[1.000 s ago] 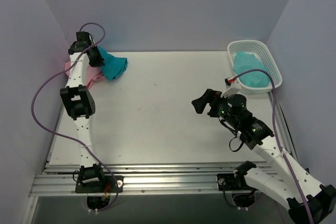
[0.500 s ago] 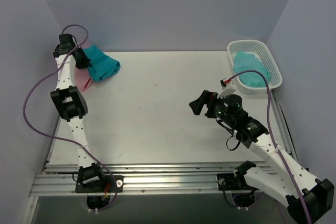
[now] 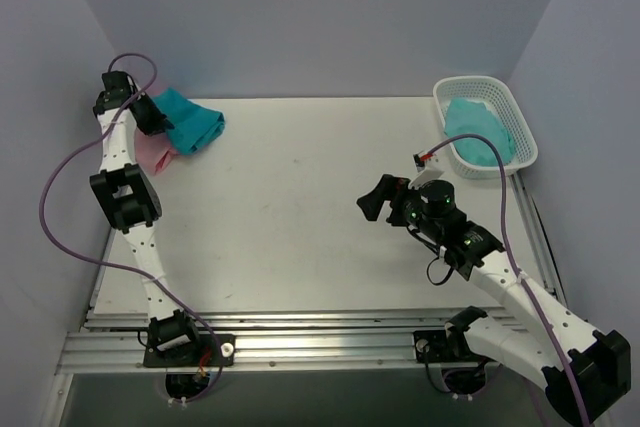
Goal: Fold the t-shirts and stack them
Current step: Put the neatly folded tshirt into the corner of the board with the left arm
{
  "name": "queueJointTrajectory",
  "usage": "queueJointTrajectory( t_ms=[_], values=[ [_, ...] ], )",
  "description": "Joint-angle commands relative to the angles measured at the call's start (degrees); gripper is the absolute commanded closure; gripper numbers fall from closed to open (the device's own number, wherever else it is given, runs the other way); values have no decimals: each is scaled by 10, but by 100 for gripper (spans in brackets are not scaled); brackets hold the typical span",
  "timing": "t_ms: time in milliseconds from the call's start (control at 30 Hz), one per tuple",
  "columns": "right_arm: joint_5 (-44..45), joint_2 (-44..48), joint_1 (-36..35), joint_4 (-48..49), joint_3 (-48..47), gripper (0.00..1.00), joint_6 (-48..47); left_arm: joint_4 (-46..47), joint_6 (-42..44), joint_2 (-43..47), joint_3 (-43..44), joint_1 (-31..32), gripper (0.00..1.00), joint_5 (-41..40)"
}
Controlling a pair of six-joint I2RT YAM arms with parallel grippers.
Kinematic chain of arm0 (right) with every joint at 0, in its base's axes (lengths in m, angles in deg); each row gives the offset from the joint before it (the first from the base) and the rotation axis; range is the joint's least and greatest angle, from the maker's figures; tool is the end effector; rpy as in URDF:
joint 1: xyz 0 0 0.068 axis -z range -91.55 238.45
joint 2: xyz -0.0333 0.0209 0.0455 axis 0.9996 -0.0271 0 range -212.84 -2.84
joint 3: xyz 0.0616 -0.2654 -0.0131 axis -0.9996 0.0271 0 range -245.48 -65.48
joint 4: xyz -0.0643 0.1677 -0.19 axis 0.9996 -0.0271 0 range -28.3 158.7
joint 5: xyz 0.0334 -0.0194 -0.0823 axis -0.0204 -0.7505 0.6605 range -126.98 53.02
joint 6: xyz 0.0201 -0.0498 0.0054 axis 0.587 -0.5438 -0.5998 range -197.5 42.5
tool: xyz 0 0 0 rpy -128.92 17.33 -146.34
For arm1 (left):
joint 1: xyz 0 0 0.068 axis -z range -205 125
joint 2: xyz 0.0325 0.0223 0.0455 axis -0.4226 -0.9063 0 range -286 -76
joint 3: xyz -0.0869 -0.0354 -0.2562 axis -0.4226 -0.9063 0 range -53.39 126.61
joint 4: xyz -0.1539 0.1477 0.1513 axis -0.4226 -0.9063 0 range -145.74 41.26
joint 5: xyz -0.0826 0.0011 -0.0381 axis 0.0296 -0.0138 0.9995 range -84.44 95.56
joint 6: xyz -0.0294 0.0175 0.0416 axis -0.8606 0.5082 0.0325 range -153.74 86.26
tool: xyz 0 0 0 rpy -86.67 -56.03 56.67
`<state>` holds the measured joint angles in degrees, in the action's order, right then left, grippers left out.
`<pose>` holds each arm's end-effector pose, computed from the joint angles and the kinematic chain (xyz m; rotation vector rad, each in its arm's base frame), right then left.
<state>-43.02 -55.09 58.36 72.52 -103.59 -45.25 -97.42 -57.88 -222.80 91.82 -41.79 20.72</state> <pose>0.1870 0.1127 0.3009 -0.0461 1.8345 0.8743 0.5358 0.1520 0.2281 -0.7434 2.3276 -0.3805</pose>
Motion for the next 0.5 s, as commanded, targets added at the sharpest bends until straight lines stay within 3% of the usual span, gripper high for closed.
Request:
queueJointTrajectory(
  t_ms=[0,100,300,467],
  values=[
    [-4,5,-4,26,5,0,-10,74,-37,38,-4,-4,98,84],
    [-3,5,-5,29,6,0,-9,101,-60,28,15,0,98,138],
    [5,0,-5,28,8,0,-10,97,-65,24,80,-10,98,139],
    [5,-1,-5,30,9,0,-12,102,-55,59,27,-37,98,103]
  ],
)
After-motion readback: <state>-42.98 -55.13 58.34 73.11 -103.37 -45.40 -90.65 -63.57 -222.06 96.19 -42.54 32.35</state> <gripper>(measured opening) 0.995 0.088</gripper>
